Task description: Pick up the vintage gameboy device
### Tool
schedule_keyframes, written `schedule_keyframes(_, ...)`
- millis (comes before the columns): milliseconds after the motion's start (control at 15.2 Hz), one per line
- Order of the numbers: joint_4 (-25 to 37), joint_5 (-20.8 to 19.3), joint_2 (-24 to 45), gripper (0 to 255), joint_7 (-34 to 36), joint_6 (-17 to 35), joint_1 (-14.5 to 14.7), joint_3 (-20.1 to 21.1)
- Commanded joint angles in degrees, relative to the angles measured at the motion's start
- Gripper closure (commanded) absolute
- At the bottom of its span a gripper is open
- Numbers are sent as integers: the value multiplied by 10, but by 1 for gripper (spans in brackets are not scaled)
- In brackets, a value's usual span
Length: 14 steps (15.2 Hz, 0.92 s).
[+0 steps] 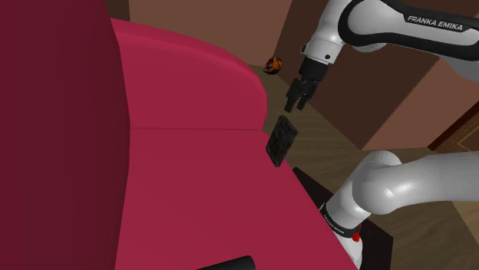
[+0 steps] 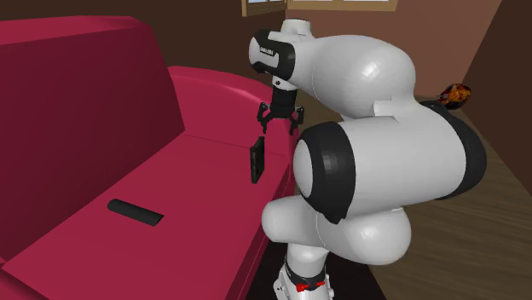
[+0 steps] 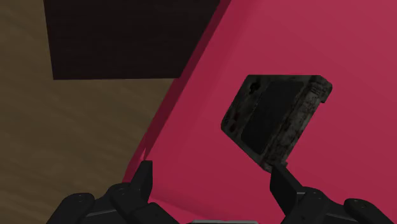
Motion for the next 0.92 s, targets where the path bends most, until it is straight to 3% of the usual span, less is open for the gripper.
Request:
schedule_keyframes(0, 0, 0, 0, 0, 0, 0, 0, 0)
schedule_keyframes(264, 46, 52, 53, 0, 265, -50, -44, 104)
schedule_keyframes(330, 55, 59, 64, 0, 302, -56, -51, 117)
schedule_keyframes(858, -4, 65, 62, 0, 295, 1, -49, 124)
